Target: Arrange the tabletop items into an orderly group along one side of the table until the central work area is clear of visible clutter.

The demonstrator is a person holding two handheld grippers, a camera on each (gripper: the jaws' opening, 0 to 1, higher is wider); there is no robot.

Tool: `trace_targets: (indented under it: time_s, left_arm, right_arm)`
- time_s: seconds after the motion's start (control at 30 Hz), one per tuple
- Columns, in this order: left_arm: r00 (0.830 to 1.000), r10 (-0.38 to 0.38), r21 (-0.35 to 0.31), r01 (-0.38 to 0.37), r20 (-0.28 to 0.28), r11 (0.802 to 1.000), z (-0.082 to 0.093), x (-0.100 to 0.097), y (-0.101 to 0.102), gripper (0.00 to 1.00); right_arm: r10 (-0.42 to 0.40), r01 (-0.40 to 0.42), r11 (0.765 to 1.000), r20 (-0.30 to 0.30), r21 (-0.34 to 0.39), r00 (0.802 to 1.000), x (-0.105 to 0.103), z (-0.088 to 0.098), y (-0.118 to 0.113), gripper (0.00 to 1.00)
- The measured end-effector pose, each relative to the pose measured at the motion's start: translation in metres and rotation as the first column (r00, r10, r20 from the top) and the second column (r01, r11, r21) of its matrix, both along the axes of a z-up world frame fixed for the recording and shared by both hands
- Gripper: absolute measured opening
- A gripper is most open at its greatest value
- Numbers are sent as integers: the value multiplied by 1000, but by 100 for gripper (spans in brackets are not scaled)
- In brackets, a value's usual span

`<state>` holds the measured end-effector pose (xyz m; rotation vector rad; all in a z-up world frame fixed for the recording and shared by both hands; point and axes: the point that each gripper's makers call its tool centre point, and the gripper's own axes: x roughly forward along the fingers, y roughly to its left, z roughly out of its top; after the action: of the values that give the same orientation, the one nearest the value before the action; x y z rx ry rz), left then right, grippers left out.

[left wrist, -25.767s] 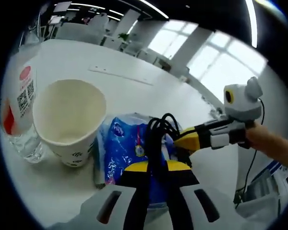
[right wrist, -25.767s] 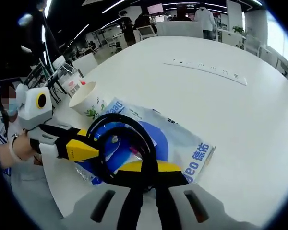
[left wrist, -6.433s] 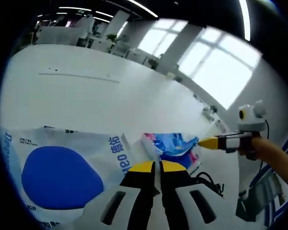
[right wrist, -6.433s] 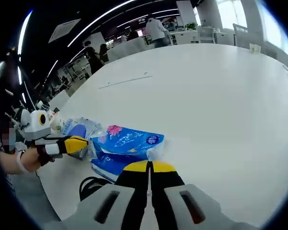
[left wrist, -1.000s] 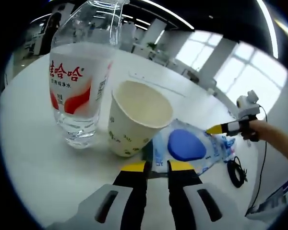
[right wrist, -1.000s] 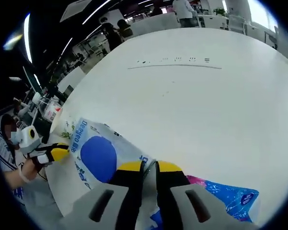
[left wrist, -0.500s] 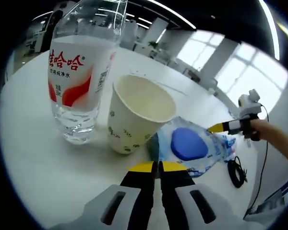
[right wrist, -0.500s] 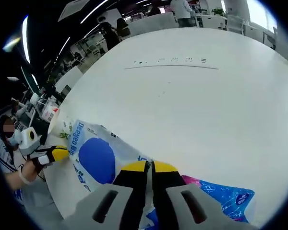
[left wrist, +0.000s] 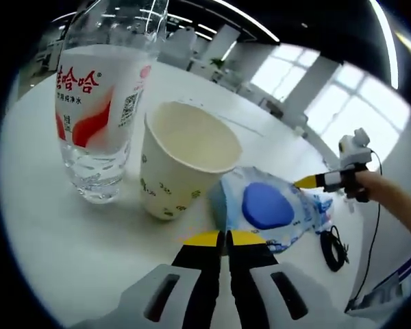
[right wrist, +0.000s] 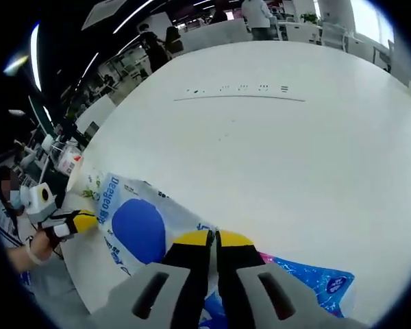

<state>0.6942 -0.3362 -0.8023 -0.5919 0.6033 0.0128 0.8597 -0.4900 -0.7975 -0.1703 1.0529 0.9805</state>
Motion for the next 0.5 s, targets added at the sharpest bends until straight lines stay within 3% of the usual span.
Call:
trace_targets:
  time_s: [0.4, 0.5]
  left_arm:
    - [1000, 8, 3, -8, 7, 1000, 1, -1, -2, 1]
    - [1000, 12, 10, -12, 21, 1000, 4, -1, -1, 2]
  right_arm:
    - [15, -15, 1000, 29, -1, 999, 1, 0, 0, 1]
    - [10, -11, 1000, 38, 16, 999, 2, 3, 1, 7]
